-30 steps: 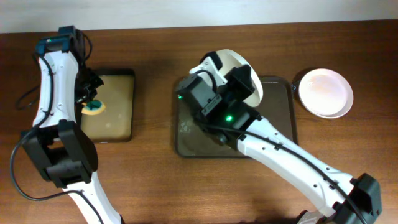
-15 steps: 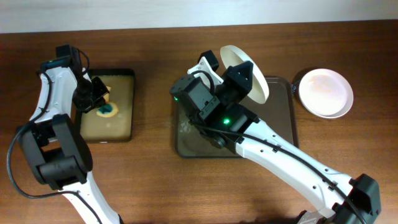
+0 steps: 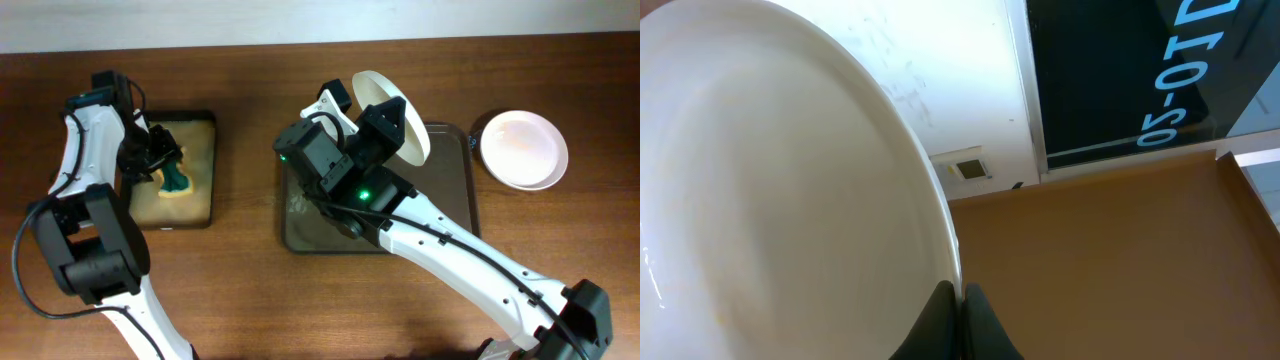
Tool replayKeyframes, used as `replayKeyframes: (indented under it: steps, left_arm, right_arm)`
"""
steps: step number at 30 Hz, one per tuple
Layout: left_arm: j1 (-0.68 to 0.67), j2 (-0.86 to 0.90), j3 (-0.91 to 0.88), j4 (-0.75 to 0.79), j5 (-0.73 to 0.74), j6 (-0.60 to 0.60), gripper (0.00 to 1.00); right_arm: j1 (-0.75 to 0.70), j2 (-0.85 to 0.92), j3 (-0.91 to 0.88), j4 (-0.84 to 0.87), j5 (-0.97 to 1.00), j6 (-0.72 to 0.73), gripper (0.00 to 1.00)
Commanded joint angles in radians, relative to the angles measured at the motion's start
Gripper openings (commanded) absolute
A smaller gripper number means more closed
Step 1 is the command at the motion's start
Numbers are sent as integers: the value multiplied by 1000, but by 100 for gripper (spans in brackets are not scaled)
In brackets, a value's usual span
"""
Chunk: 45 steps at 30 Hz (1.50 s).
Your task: Clean dirty plates on tray and stack at the side
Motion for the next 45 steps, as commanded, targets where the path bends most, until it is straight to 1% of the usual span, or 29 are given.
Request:
replayKeyframes:
  steps: [1, 3, 4, 5, 7, 9, 10, 11, 12, 13, 14, 15, 16, 17, 18, 19, 20, 21, 23, 24, 25, 28, 30, 32, 35, 36, 39, 42, 45]
  left_arm:
    - [4, -39, 215, -124, 39, 8, 63]
    - [4, -62, 315, -209, 39, 7, 70]
    - [4, -74, 352, -243, 39, 7, 82]
    - [3, -90, 377, -270, 39, 7, 100]
    - [4, -106, 378, -282, 37, 8, 100]
    - [4, -105, 378, -281, 34, 8, 100]
    - [4, -104, 378, -281, 34, 8, 100]
    - [4, -104, 378, -281, 34, 8, 100]
    - [4, -104, 378, -281, 34, 8, 100]
    - [4, -104, 378, -281, 34, 8, 100]
    - [4, -104, 378, -281, 34, 8, 99]
    - [4, -104, 378, -281, 34, 7, 99]
    - [4, -104, 378, -281, 34, 8, 100]
    - [4, -104, 378, -281, 34, 7, 99]
    - [4, -104, 378, -281, 34, 8, 100]
    - [4, -104, 378, -281, 34, 8, 99]
    - [4, -104, 378, -281, 34, 8, 99]
    - [4, -104, 378, -281, 34, 8, 99]
    - [4, -104, 378, -281, 34, 8, 99]
    - [4, -104, 378, -281, 34, 8, 99]
    - [4, -104, 378, -281, 34, 7, 99]
    - [4, -104, 378, -281, 34, 8, 99]
    - [4, -104, 378, -281, 34, 8, 99]
    - [4, -104, 378, -281, 34, 8, 99]
    - [4, -104, 378, -281, 34, 8, 100]
    - [4, -104, 378, -281, 34, 8, 99]
    - [4, -104, 378, -281, 34, 8, 99]
    - [4, -104, 378, -281, 34, 8, 99]
    - [4, -104, 378, -281, 34, 8, 100]
  right_arm:
    - [4, -18, 18, 3, 6, 7, 4]
    - [4, -18, 18, 3, 6, 7, 4]
    - [4, -18, 18, 3, 6, 8, 4]
    - [4, -18, 18, 3, 6, 19, 4]
    - [-1, -18, 15, -3, 5, 135, 4]
    - [-26, -18, -3, -86, -103, 297, 4]
    - [-52, -17, -23, -130, -245, 352, 4]
    - [-86, -12, -50, -164, -440, 349, 4]
    - [-111, -4, -70, -181, -525, 320, 4]
    - [-135, 4, -90, -195, -454, 312, 4]
    - [-150, 9, -95, -200, -278, 338, 4]
    - [-155, 9, -94, -192, -161, 356, 4]
    - [-160, 1, -92, -138, 63, 357, 4]
    - [-159, -9, -91, -99, 115, 339, 4]
    - [-159, -16, -92, -128, -11, 338, 4]
    - [-160, -16, -92, -190, -219, 328, 4]
    - [-175, -10, -97, -249, -523, 264, 4]
    - [-195, -4, -98, -294, -719, 189, 4]
    - [-258, -12, -92, -286, -690, 368, 4]
    - [-309, -25, -80, -286, -713, 440, 4]
    - [-358, -36, -69, -286, -761, 473, 4]
    - [-656, -69, -50, -277, -1220, 480, 4]
    - [-877, -51, -54, -272, -1539, 480, 4]
    - [-1025, -19, -57, -271, -1703, 480, 4]
    - [-1248, 62, -61, -242, -1814, 506, 4]
    - [-1345, 118, -61, -195, -1812, 584, 4]
    - [-1403, 166, -61, -138, -1808, 607, 4]
    - [-1447, 226, -61, -52, -1716, 747, 4]
    - [-1470, 267, -61, 29, -1705, 775, 4]
